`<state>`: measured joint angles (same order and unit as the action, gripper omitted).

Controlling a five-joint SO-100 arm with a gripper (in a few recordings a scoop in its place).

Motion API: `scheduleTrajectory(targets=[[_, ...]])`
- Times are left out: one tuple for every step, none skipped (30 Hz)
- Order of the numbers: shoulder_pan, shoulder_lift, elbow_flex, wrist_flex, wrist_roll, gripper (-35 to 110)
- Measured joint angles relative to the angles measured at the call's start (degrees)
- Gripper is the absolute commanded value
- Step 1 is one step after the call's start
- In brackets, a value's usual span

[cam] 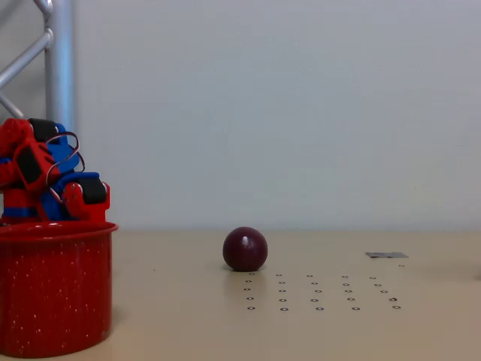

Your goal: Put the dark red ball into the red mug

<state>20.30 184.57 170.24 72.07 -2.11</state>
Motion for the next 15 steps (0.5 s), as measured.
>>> scheduleTrajectory(targets=[[-0.44, 0.0, 0.0, 0.0, -0.09, -2], [-0.79, 0.0, 0.0, 0.0, -0.44, -2], [-0.88, 0.0, 0.0, 0.0, -0.79, -2], [-1.41, 0.0, 0.0, 0.0, -1.32, -2], [-1.49, 0.0, 0.0, -0.09, -1.76, -2], [-1.49, 0.0, 0.0, -0.26, -1.85, -2], [-1.49, 0.0, 0.0, -1.32, -1.85, -2], [-1.58, 0.0, -0.09, -2.2, -1.93, -2], [-1.67, 0.0, -1.32, -2.64, -2.37, -2], [-2.37, -0.35, -1.85, -3.16, -2.46, -2], [-3.16, -1.41, -2.29, -3.78, -2.81, -2], [-3.96, -3.78, -3.52, -4.83, -3.78, -2], [-4.39, -5.8, -5.36, -5.8, -4.39, -2], [-4.66, -8.35, -7.73, -7.03, -4.92, -2], [-5.1, -11.16, -10.2, -8.53, -5.8, -2]])
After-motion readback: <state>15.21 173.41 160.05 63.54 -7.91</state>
